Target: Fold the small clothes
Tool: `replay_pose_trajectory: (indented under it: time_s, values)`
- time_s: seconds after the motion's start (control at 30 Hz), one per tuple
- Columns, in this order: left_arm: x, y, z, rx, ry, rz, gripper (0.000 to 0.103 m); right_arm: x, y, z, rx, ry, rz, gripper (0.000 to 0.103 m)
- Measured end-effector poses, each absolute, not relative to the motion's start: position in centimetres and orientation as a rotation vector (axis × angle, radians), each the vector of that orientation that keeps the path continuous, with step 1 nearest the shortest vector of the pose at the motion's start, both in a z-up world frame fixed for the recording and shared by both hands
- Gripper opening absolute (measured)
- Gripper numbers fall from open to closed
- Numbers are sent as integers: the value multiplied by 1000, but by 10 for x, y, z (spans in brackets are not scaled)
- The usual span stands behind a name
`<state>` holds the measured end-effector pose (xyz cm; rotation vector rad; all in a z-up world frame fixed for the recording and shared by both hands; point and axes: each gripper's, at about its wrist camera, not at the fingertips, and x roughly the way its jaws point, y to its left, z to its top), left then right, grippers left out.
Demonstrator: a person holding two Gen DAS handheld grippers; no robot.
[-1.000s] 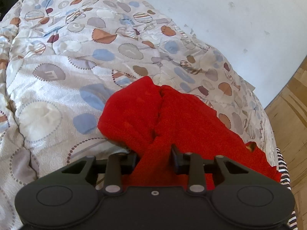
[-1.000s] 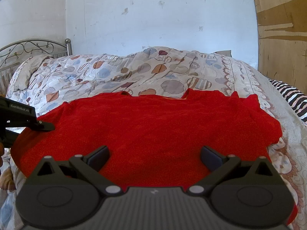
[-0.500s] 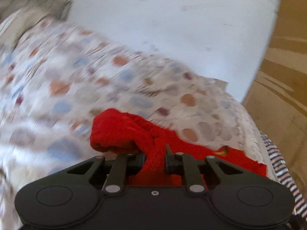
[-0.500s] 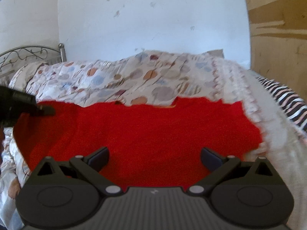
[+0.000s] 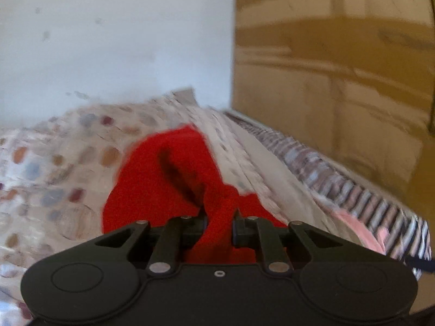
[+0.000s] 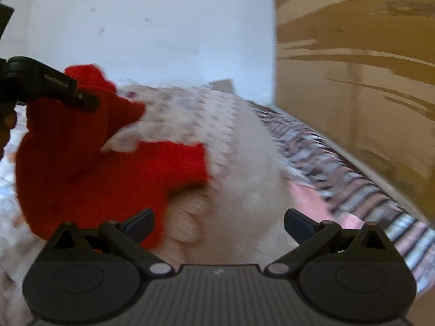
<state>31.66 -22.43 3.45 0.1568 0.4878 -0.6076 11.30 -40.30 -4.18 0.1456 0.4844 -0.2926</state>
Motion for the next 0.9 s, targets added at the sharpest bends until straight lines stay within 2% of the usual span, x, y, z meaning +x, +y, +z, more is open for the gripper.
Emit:
replay_pose_trajectory:
  time_s: [0.13, 0.3, 0.4, 0.47, 0.53, 0.77, 0.9]
  values:
    - [313, -236, 4, 204, 586, -621, 17, 99, -418, -50, 194, 512, -329, 103]
    - [298, -228, -2, 261, 536, -624, 23, 100, -428, -53, 215, 509, -336, 103]
    - [292, -217, 3, 239, 529, -677, 47, 106, -427, -52, 242, 502, -316, 103]
    - [284, -204, 12, 193, 514, -720, 73, 107, -426, -51, 265, 494, -300, 103]
    - [274, -194, 19, 161, 490, -752, 83, 112, -426, -50, 281, 496, -285, 103]
    - [235, -160, 24, 220, 360, -712, 102, 128, -428, -45, 325, 499, -213, 103]
    - [229, -158, 14, 352, 328, -641, 100, 150, -432, -31, 424, 479, -98, 103]
